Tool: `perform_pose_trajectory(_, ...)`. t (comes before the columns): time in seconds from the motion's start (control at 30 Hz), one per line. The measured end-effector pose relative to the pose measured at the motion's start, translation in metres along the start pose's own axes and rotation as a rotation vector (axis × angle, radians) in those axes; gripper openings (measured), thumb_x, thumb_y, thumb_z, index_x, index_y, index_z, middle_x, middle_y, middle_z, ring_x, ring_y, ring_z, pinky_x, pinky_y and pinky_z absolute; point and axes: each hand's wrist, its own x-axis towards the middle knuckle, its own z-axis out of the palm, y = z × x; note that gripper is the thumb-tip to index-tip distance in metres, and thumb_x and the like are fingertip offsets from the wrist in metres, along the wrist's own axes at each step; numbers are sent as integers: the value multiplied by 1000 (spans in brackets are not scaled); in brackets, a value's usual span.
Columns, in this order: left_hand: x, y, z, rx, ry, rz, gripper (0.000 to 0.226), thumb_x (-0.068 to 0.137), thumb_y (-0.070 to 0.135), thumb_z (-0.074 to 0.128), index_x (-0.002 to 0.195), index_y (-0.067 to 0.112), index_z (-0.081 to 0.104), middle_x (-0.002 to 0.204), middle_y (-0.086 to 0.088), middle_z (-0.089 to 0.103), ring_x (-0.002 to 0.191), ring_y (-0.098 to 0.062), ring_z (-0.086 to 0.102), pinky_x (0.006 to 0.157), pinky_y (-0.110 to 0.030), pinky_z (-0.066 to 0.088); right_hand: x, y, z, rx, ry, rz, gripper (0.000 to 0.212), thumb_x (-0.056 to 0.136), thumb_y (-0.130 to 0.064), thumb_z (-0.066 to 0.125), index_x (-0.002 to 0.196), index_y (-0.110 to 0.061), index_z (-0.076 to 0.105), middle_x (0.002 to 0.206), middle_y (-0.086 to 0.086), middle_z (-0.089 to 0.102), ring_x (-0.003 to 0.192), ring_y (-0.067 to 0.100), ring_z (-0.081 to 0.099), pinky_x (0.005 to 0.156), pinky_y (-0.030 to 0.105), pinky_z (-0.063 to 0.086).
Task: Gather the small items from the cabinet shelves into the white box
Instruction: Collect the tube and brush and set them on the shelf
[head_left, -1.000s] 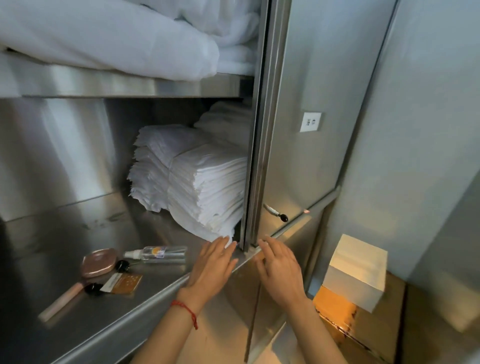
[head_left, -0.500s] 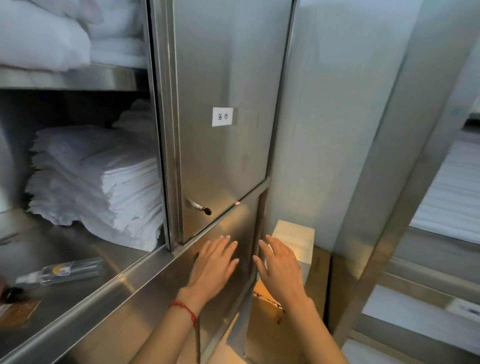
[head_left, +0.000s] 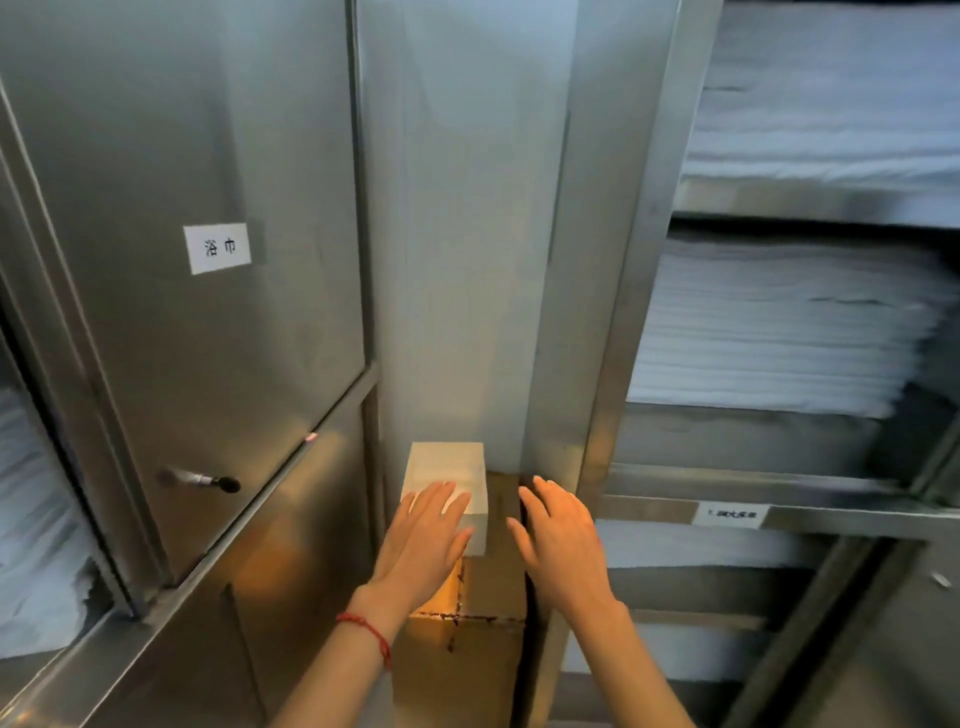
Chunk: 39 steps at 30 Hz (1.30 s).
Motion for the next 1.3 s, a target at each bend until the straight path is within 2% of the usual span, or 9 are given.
perform_pose_trajectory(0.13,20,14,14,-65,70,96,37,70,33,80,102,15,72,104,-6,71,97,-23,68,78,-40,55,-3,18,-9,-54,26,73,44,62,-32,86,98,-11,73,106,10,70,97,26,68,78,41,55)
perform_pose_trajectory(0.23,32,25,24,-77,102,168,32,82,38,64,104,16,72,107,-5,70,100,-22,67,79,-39,55,-11,29,-13,-113,61,104,32,79,-36,71,100,-11,72,107,10,70,98,26,68,79,40,55)
perform_pose_trajectory(0.37,46,45,36,-146,58,247,32,82,37,63,103,15,73,106,-6,70,99,-23,67,78,-40,55,-23,44,-22,-166,41,198,49,85,-43,36,100,-14,73,107,7,70,98,24,68,78,37,55)
perform_pose_trajectory(0.5,59,68,42,-215,64,329,37,67,33,82,98,14,74,103,-6,71,96,-24,69,74,-43,55,-35,59,-32,-258,-8,282,40,85,-43,50,100,-15,73,106,7,71,97,22,68,79,36,55)
perform_pose_trajectory(0.6,64,89,44,-258,40,384,40,83,40,44,96,17,75,102,-4,71,95,-21,69,73,-40,56,-49,72,-40,-308,-6,359,36,73,-37,78,99,-13,73,105,9,71,95,24,69,77,38,55)
perform_pose_trajectory(0.73,66,123,47,-327,18,491,49,81,40,34,95,17,75,101,-5,72,93,-21,69,71,-40,56,-72,88,-62,-374,8,403,42,83,-40,47,99,-11,73,104,10,70,95,25,68,77,38,56)
perform_pose_trajectory(0.9,73,174,47,-346,-13,585,49,81,41,34,95,18,75,101,-4,72,93,-21,69,71,-40,56,-96,114,-93,-406,-1,524,38,71,-37,63,98,-12,74,103,9,71,94,24,69,76,37,56)
perform_pose_trajectory(1.07,76,229,52,-384,-34,620,42,79,41,46,97,15,74,102,-6,71,94,-24,69,72,-44,55,-120,144,-121,-445,-27,604,49,82,-42,38,98,-13,74,104,7,71,95,22,69,77,36,55)
perform_pose_trajectory(1.3,69,316,38,-495,68,696,43,61,35,85,97,15,74,101,-4,71,93,-22,70,73,-42,55,-164,192,-168,-505,-35,672,52,88,-45,32,100,-15,73,106,8,70,97,23,68,78,36,55)
